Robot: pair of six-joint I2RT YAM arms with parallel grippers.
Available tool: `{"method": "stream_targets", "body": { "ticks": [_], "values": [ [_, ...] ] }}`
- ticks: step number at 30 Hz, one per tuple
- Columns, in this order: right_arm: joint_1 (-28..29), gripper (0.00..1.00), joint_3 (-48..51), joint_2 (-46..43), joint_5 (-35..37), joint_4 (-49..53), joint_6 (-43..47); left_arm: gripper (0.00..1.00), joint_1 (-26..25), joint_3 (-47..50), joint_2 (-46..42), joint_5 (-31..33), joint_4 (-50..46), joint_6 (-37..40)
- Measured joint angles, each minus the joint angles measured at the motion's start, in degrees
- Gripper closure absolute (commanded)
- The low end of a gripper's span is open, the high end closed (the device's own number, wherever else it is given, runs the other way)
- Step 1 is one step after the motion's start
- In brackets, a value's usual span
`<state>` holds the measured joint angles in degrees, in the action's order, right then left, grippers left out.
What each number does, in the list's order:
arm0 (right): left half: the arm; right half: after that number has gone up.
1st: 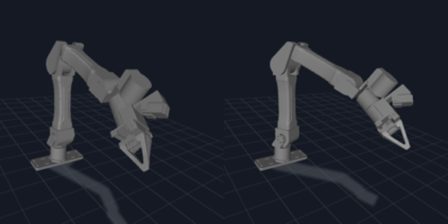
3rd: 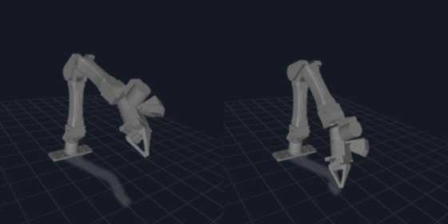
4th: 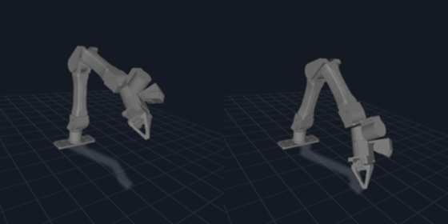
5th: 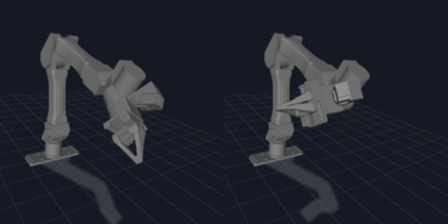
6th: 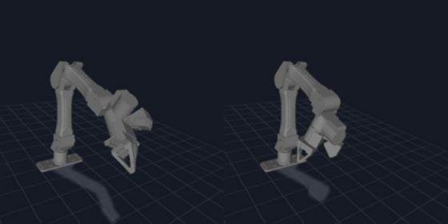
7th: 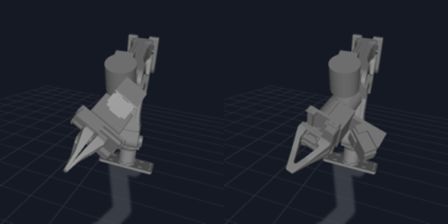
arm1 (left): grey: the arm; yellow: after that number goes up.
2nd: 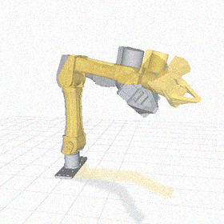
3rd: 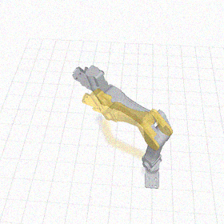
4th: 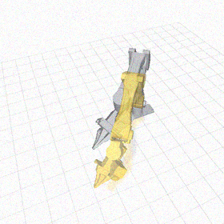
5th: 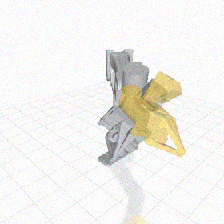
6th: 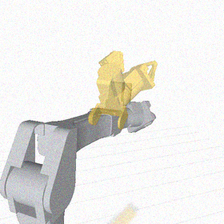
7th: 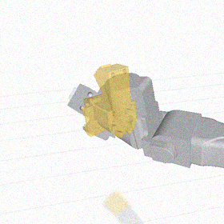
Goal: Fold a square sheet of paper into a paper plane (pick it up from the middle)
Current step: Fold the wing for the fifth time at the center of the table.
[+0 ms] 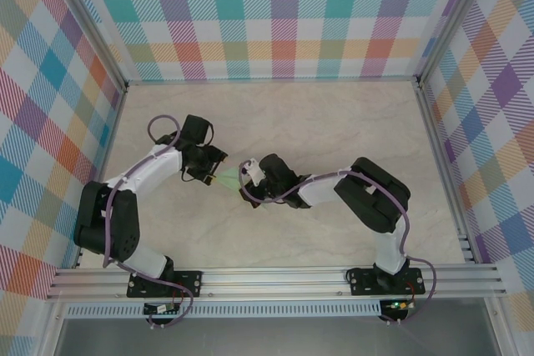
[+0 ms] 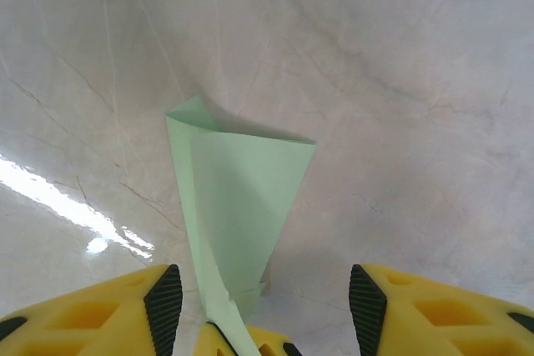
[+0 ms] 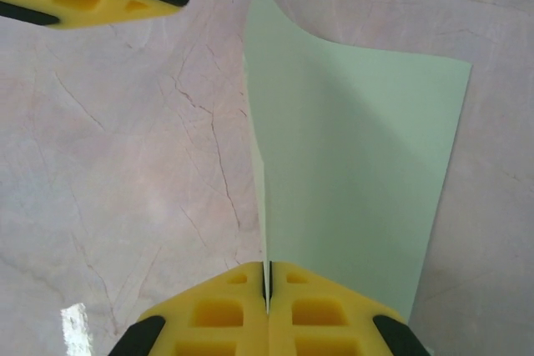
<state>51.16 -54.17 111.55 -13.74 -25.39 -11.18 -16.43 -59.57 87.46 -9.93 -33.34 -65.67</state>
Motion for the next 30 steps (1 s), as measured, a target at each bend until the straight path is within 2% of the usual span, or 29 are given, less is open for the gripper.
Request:
{"method": "stream_targets", "body": {
  "ticks": [3,6,14,20,30],
  "values": [
    [-0.66,1.00,-1.03,0.42,-3.15,0.61,-2.75,0.25,0.52,0.24,-1.86,0.85,-0.11,3.08],
    [-1.44,1.00,-1.99,0.94,-5.99,1.31,-5.14,0.21,0.83,2.19,-4.68,1.81,0.92,5.86],
    [-3.72,1.00,-4.70,3.67,-12.81,3.08,-10.78,0.20,0.87,13.51,-12.17,0.98,8.98,13.49],
    [-5.03,1.00,-6.01,5.18,-16.06,4.39,-13.46,0.34,0.87,22.60,-17.11,-1.73,17.64,17.38],
    [-6.69,1.00,-8.22,6.34,-20.28,6.34,-15.58,0.52,0.87,26.91,-18.38,-6.16,28.70,20.57]
  ]
}}
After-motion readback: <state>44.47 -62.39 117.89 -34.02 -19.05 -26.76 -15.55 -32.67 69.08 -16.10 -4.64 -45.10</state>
